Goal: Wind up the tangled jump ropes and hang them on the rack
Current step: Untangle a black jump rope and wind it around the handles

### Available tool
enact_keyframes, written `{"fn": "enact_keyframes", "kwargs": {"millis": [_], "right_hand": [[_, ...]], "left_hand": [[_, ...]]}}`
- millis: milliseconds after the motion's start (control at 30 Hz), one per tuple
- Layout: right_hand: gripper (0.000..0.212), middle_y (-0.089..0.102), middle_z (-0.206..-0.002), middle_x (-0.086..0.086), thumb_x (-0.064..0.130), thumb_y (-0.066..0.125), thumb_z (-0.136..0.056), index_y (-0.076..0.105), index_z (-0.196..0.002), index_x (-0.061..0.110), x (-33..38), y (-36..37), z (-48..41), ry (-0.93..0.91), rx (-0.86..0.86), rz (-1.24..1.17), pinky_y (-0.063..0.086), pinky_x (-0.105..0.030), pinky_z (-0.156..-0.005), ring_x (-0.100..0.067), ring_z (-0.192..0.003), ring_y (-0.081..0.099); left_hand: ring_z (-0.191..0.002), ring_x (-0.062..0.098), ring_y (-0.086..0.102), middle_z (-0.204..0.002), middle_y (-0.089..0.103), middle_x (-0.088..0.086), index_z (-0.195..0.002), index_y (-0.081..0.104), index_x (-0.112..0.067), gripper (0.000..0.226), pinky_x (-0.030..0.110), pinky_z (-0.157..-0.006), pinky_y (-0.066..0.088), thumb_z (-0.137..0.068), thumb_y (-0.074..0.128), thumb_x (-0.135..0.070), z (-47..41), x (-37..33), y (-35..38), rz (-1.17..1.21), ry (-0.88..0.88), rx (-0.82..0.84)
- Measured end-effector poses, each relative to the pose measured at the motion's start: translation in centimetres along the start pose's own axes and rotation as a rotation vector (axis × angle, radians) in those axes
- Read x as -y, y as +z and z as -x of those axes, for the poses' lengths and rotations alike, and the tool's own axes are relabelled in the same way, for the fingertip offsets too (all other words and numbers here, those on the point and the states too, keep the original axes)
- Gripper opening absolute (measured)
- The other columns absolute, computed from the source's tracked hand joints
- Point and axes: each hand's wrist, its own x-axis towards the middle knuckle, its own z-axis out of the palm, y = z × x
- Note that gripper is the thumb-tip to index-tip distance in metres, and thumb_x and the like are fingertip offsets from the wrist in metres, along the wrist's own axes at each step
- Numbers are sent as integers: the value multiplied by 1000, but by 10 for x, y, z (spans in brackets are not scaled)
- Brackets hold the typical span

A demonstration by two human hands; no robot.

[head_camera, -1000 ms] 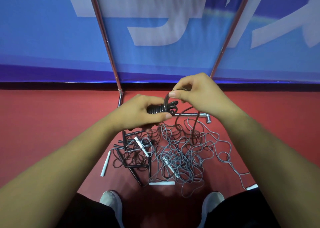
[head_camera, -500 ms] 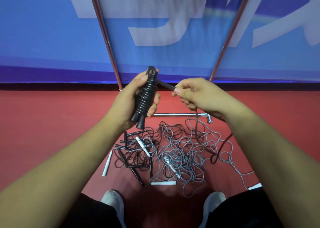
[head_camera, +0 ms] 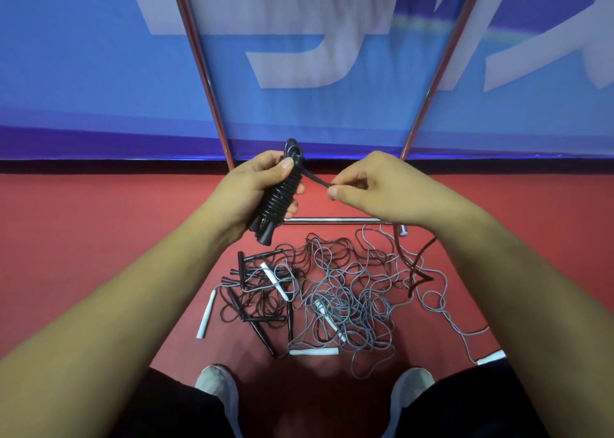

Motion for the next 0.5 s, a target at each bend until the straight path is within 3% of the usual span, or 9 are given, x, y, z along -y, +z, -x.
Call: {"fn": "enact_keyframes", "kwargs": {"millis": [67,133,200,333,500], "right_hand": [[30,42,-60,-11,24,61,-96,67,-81,-1,2,2,-1,-14,8,31,25,-22,-48,-10,-51,31],[31,33,-57,-7,22,61,-97,66,-85,-6,0,2,-3,24,-6,15,24,-21,-44,-11,-47,29],[25,36,-53,-1,24,62,-96,73,-86,4,-1,0,-5,70,-27,-6,27,-18,-44,-10,-46,31],[17,55,-67,-17,28,64,-94,77,-86,21,-8,-1,-8,116,-13,-56,34,-26,-55,-12,-57,40],[17,50,-63,1,29,64,-94,77,-83,24,-16,2,-11,173,-1,-49,33,-26,-56,-8,-51,36]], "left_hand": [[-53,25,54,-80,60,13,-106,53,-10,14,27,-49,48,-101,47,-22,0,-2,0,115,-16,9],[-52,20,49,-77,56,9,-108,54,-10,24,24,-49,44,-98,45,-30,1,-5,-1,308,-39,64],[-50,17,46,-74,53,6,-107,56,-11,30,22,-48,41,-96,42,-35,3,-8,-2,427,-34,115],[-50,15,46,-73,53,5,-115,58,-11,37,21,-48,41,-95,40,-36,3,-6,-2,484,-3,206],[-53,16,51,-78,54,8,-121,55,-6,37,23,-49,43,-92,57,-29,3,-4,-7,578,-17,456]]}}
